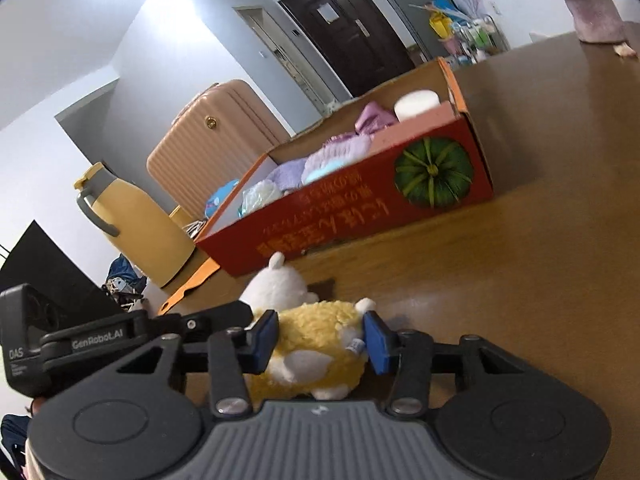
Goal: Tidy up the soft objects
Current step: 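Carry the alpaca plush into the box beside the blue plush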
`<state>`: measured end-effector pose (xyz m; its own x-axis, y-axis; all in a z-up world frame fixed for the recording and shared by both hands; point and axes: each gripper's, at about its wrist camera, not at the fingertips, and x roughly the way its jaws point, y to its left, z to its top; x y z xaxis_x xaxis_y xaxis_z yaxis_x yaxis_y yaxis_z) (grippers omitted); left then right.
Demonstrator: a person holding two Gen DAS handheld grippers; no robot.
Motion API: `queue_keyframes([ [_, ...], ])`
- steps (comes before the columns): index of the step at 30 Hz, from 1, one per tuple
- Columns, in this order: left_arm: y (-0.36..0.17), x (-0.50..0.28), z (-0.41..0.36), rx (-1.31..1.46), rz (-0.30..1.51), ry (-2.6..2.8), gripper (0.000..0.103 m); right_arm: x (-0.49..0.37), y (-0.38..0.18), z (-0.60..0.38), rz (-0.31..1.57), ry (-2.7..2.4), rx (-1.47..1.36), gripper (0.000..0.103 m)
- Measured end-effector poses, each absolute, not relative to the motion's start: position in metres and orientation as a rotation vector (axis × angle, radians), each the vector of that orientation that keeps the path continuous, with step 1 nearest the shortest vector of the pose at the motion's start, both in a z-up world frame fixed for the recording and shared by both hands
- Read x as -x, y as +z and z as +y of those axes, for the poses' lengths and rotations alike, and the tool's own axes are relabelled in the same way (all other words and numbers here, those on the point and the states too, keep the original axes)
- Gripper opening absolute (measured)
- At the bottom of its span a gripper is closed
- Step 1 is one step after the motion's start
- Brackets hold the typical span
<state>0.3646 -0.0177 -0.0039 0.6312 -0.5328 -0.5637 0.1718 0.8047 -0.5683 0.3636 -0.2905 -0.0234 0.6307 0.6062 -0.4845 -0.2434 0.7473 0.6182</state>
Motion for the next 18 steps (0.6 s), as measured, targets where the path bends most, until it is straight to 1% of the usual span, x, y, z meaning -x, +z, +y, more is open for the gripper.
queue_keyframes([
  [3, -0.005, -0.344, -0.021, 0.494, 0.803, -0.456, 0.048, -0.338, -0.020, -0.295, 0.747, 0.507, -0.526, 0.046],
  [6, -0.012, -0.333, -0.019, 0.557, 0.839, -0.488, 0.049, -0.315, -0.023, -0.304, 0.764, 0.503, -0.565, 0.047],
  [9, -0.008, -0.323, -0.022, 0.551, 0.822, -0.496, 0.045, -0.302, -0.024, -0.307, 0.761, 0.498, -0.590, 0.046],
  [14, 0.019, -0.315, -0.031, 0.495, 0.730, -0.525, 0.045, -0.289, -0.003, -0.309, 0.690, 0.498, -0.568, 0.046],
  [18, 0.052, -0.343, -0.038, 0.472, 0.668, -0.579, 0.045, -0.304, 0.031, -0.317, 0.612, 0.502, -0.517, 0.046],
])
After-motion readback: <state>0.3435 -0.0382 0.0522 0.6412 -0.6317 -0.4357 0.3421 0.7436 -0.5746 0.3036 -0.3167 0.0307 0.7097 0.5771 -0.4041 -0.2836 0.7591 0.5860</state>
